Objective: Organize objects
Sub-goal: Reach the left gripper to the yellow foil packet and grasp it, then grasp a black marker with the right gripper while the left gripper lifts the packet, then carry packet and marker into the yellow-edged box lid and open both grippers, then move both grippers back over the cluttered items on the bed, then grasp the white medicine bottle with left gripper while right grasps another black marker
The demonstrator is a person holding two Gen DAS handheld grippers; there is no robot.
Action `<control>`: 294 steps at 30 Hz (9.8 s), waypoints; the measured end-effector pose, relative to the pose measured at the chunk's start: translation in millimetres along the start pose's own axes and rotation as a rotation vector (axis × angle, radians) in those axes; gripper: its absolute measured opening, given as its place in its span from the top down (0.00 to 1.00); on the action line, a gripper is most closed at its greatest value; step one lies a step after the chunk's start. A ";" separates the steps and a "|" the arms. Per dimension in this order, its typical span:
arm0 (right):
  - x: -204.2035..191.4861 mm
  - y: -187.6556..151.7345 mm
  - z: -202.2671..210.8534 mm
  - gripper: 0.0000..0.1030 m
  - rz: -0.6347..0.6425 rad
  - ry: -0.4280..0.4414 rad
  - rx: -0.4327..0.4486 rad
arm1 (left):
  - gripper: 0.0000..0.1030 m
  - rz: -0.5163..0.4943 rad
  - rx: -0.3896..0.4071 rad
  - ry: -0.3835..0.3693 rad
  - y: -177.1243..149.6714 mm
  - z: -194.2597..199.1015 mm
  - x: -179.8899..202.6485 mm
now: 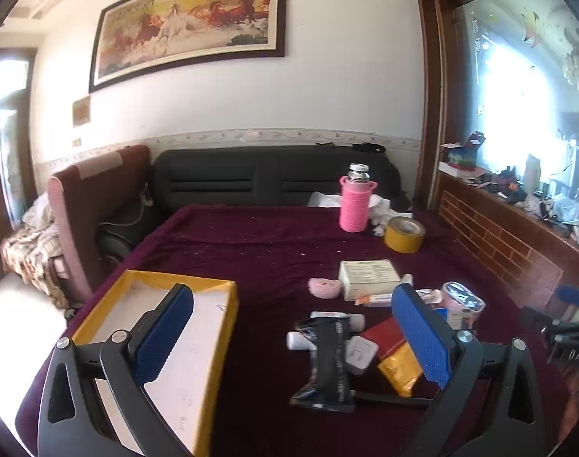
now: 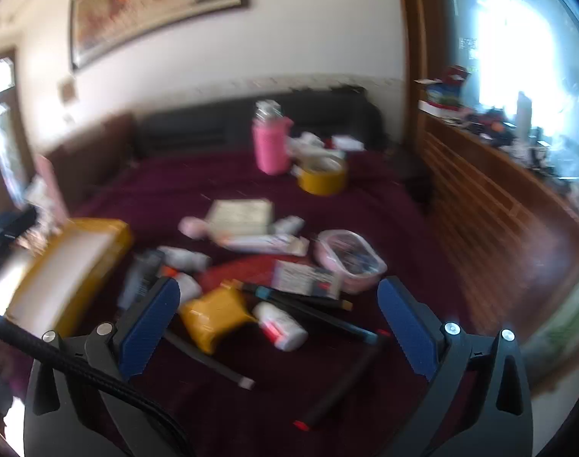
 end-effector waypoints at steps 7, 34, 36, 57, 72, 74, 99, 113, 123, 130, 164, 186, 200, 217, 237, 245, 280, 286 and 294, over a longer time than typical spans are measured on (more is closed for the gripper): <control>5.2 77.7 71.2 0.00 0.086 -0.221 0.449 | 0.01 0.053 -0.014 -0.075 -9.6 -13.2 5.1; 65.7 -38.1 -92.1 0.00 -0.171 -0.138 0.051 | 0.02 0.035 -0.475 -0.116 -123.3 -118.9 45.0; 62.8 -39.9 -94.2 0.00 -0.170 -0.126 0.040 | 0.02 0.006 -0.481 -0.097 -128.7 -120.7 45.8; 65.2 -49.2 -100.9 0.00 -0.188 -0.147 -0.021 | 0.02 -0.176 -0.391 -0.336 -115.8 -87.9 122.8; 78.8 -50.4 -101.2 0.00 -0.255 -0.153 -0.021 | 0.63 -0.409 -0.471 -0.428 -162.4 -108.8 186.8; 78.9 -50.2 -101.0 0.00 -0.252 -0.154 -0.018 | 0.63 -0.355 -0.476 -0.436 -157.4 -104.5 180.1; -102.4 -99.9 -61.0 0.00 0.381 0.277 -0.278 | 0.63 0.131 -0.371 -0.267 -122.4 -2.5 -46.1; -125.8 -138.1 -75.5 0.85 0.272 0.364 -0.498 | 0.62 0.224 -0.334 -0.207 -127.2 15.7 -100.9; -96.1 -150.3 -52.8 0.88 0.048 0.363 -0.497 | 0.62 0.247 -0.330 -0.204 -129.8 23.1 -104.3; -99.0 -147.9 -45.1 0.88 0.080 0.292 -0.425 | 0.62 0.230 -0.308 -0.197 -124.2 33.1 -103.0; -336.3 -29.8 -198.9 0.88 -0.260 0.606 -0.540 | 0.63 0.383 -0.511 -0.124 -113.8 -146.1 -189.0; -318.7 -14.0 -218.4 0.74 -0.160 0.448 -0.489 | 0.44 0.420 -0.559 -0.050 -131.5 -197.3 -186.9; -253.9 -6.7 -118.3 0.52 -0.154 0.423 -0.269 | 0.36 0.659 -0.493 0.004 -166.9 -114.7 -205.6; -111.5 47.6 10.0 0.00 -0.012 -0.005 0.325 | 0.17 0.247 -0.173 0.006 -55.6 -21.4 -113.2; 64.1 -73.2 -59.3 0.00 -0.390 0.015 -0.124 | 0.09 0.031 -0.454 -0.297 -114.9 -45.0 89.9; 16.5 -88.3 -104.1 0.00 -0.437 0.331 -0.312 | 0.09 0.045 -0.462 -0.355 -119.5 -41.3 103.8; 72.0 -109.4 -66.8 0.00 -0.367 0.148 -0.317 | 0.72 -0.023 -0.572 -0.367 -171.7 -73.4 164.1; 59.5 -130.1 -84.5 0.37 -0.204 -0.062 -0.347 | 0.72 0.020 -0.528 -0.386 -155.2 -52.5 145.1; 74.4 -129.7 -75.7 0.88 -0.347 -0.027 -0.334 | 0.71 0.094 -0.445 -0.377 -132.4 -30.7 101.3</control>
Point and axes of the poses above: each gripper's, at about its wrist camera, not at the fingertips, and z roughly against the way its jaws point, x to its right, y to its top, the point moved 9 cm from there along -z, roughly the way its jaws point, and after that the axes turned 7 degrees about x, right-handed, at the moved point
